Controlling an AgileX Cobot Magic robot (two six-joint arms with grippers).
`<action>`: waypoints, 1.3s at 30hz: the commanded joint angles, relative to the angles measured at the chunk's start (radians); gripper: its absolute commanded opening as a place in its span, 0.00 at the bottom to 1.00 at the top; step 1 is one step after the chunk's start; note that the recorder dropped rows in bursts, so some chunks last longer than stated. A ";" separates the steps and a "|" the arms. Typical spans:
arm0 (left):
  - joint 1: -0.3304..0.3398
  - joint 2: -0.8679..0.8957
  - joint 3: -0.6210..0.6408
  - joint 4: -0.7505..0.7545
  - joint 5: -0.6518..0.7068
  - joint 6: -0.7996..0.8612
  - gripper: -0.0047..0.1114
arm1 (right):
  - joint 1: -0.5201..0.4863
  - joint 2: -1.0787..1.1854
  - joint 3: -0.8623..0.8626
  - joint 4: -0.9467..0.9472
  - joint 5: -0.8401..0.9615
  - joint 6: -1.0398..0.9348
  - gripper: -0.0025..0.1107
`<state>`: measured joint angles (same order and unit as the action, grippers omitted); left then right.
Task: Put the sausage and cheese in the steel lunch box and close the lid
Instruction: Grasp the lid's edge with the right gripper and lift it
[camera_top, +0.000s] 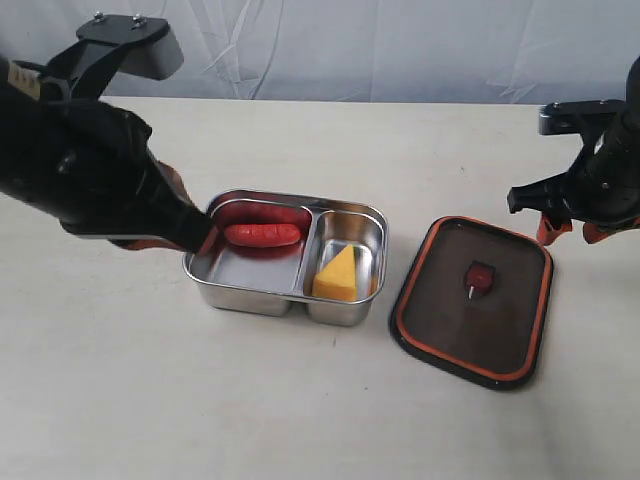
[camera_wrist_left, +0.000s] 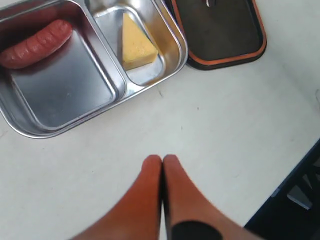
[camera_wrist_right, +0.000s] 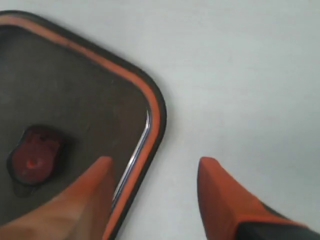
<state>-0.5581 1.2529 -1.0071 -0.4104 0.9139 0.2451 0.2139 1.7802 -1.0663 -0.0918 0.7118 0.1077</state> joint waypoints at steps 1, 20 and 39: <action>0.002 -0.030 0.068 0.001 -0.050 0.002 0.04 | -0.007 0.118 -0.092 -0.015 -0.006 -0.011 0.48; 0.002 -0.030 0.120 0.018 -0.123 0.002 0.04 | -0.016 0.294 -0.162 -0.039 0.015 -0.011 0.07; 0.002 -0.030 0.120 -0.030 -0.106 0.001 0.34 | -0.016 0.188 -0.162 -0.281 0.149 -0.077 0.02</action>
<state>-0.5581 1.2297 -0.8888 -0.4228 0.8027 0.2451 0.2043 2.0215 -1.2296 -0.3663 0.8507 0.0700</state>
